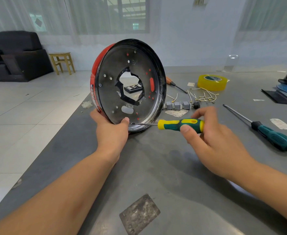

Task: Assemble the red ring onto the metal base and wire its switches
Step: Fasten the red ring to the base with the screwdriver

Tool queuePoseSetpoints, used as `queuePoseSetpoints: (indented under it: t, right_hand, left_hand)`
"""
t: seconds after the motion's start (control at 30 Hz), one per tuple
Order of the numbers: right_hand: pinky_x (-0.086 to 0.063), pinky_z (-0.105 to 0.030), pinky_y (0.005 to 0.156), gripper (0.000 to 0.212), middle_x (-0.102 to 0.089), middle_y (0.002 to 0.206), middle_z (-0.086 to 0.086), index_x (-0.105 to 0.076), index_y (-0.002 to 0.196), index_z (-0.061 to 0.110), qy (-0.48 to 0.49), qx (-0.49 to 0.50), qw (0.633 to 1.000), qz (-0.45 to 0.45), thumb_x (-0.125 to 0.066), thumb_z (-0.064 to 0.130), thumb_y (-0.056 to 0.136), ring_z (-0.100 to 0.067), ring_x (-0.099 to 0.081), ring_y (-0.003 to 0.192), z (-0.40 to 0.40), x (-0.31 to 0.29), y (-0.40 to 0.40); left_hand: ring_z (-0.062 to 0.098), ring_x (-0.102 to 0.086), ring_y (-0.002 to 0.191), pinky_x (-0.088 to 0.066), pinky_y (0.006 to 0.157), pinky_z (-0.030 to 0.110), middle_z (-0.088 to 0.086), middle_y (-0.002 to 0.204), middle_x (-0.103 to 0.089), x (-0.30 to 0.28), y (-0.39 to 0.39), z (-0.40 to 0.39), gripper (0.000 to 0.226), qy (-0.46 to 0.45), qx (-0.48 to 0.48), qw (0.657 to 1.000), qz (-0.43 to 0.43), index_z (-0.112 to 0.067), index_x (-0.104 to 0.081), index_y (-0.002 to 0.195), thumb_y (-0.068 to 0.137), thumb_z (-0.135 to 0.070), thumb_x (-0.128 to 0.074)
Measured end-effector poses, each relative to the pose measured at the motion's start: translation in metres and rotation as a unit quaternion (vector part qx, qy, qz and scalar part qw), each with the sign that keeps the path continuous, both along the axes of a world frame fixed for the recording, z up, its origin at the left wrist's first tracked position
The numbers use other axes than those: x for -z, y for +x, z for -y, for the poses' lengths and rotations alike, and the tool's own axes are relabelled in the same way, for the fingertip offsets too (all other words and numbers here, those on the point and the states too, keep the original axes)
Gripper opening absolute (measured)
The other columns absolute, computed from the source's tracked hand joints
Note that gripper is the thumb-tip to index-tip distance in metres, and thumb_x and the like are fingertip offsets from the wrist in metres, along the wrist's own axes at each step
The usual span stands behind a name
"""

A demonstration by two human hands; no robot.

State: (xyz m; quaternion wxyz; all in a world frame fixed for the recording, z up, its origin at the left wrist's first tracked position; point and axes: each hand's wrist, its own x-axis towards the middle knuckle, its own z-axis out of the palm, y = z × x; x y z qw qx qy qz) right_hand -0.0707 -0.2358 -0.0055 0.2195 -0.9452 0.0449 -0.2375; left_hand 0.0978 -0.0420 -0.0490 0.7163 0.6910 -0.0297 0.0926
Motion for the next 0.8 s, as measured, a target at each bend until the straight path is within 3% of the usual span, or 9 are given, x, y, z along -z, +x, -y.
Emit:
queuePoseSetpoints:
  t: [0.1,0.13,0.2,0.33,0.43,0.5,0.6,0.73,0.8]
  right_hand:
    - [-0.038,-0.031,0.051,0.028,-0.059,0.096,0.011,-0.015,0.11,0.047,-0.001,-0.036,0.999,0.0,-0.036,0.058,0.095,-0.012,-0.055,0.056,0.001,-0.002,0.0]
    - [-0.038,-0.031,0.051,0.027,-0.059,0.093,0.012,-0.017,0.11,0.046,-0.001,-0.041,0.999,-0.003,-0.038,0.054,0.095,-0.012,-0.055,0.056,0.001,-0.002,-0.001]
    - [-0.043,-0.037,0.051,0.025,-0.063,0.078,0.009,-0.024,0.108,0.041,0.004,-0.03,0.999,-0.012,-0.03,0.061,0.094,-0.012,-0.057,0.058,0.001,-0.001,0.0]
    - [-0.049,-0.039,0.053,0.052,-0.064,0.074,0.007,-0.031,0.104,0.035,-0.027,0.015,0.999,-0.032,-0.009,0.077,0.083,-0.013,-0.06,0.061,0.005,0.0,0.003]
    - [-0.041,-0.032,0.05,0.034,-0.061,0.074,0.01,-0.018,0.111,0.045,-0.005,-0.001,0.999,-0.032,-0.024,0.07,0.088,-0.011,-0.058,0.059,0.008,-0.001,0.004]
    - [-0.038,-0.026,0.049,0.034,-0.057,0.084,0.017,-0.011,0.112,0.051,-0.009,-0.031,0.999,-0.035,-0.034,0.06,0.089,-0.012,-0.056,0.055,0.008,-0.002,0.003]
    - [-0.038,-0.025,0.046,0.029,-0.06,0.075,0.012,-0.02,0.111,0.044,-0.01,-0.036,0.998,-0.04,-0.031,0.061,0.09,-0.014,-0.057,0.056,0.008,-0.002,0.003]
    - [-0.041,-0.036,0.049,0.056,-0.057,0.062,0.004,-0.038,0.1,0.032,-0.066,0.027,0.997,-0.029,-0.009,0.076,0.084,-0.016,-0.055,0.056,0.011,0.0,0.005]
    - [-0.045,-0.038,0.054,0.059,-0.06,0.064,0.004,-0.038,0.102,0.032,-0.058,0.037,0.997,-0.038,-0.009,0.078,0.082,-0.017,-0.057,0.059,0.013,-0.001,0.006]
  left_hand:
    - [0.018,-0.07,0.108,-0.059,0.098,0.052,-0.015,0.115,-0.066,0.001,0.001,0.0,0.059,0.006,-0.003,1.0,0.005,-0.035,-0.035,0.125,0.084,-0.019,-0.075]
    - [0.018,-0.069,0.108,-0.059,0.098,0.052,-0.015,0.116,-0.066,0.001,0.002,0.0,0.059,0.006,-0.004,1.0,0.005,-0.035,-0.035,0.126,0.086,-0.017,-0.075]
    - [0.017,-0.069,0.109,-0.058,0.099,0.052,-0.016,0.116,-0.065,0.002,0.003,0.0,0.059,0.007,-0.006,1.0,0.005,-0.035,-0.035,0.125,0.088,-0.015,-0.075]
    - [0.015,-0.068,0.108,-0.058,0.099,0.051,-0.02,0.113,-0.064,0.003,0.003,0.0,0.058,0.009,-0.01,1.0,0.004,-0.037,-0.034,0.124,0.089,-0.014,-0.075]
    - [0.013,-0.068,0.107,-0.058,0.1,0.051,-0.022,0.112,-0.063,0.002,0.003,0.0,0.058,0.011,-0.01,1.0,0.004,-0.037,-0.034,0.124,0.09,-0.015,-0.075]
    - [0.014,-0.068,0.108,-0.058,0.1,0.052,-0.022,0.112,-0.063,0.002,0.003,0.0,0.058,0.012,-0.009,1.0,0.005,-0.037,-0.034,0.124,0.09,-0.015,-0.075]
    - [0.015,-0.068,0.108,-0.058,0.099,0.052,-0.023,0.112,-0.063,0.002,0.002,0.0,0.058,0.011,-0.008,1.0,0.003,-0.037,-0.034,0.123,0.089,-0.016,-0.075]
    - [0.019,-0.069,0.109,-0.058,0.098,0.052,-0.018,0.114,-0.064,0.001,0.002,0.0,0.057,0.003,-0.006,1.0,0.001,-0.035,-0.035,0.122,0.086,-0.016,-0.075]
    - [0.02,-0.069,0.109,-0.058,0.098,0.052,-0.016,0.115,-0.065,0.001,0.002,0.0,0.057,-0.001,-0.004,1.0,0.001,-0.035,-0.035,0.122,0.085,-0.017,-0.075]
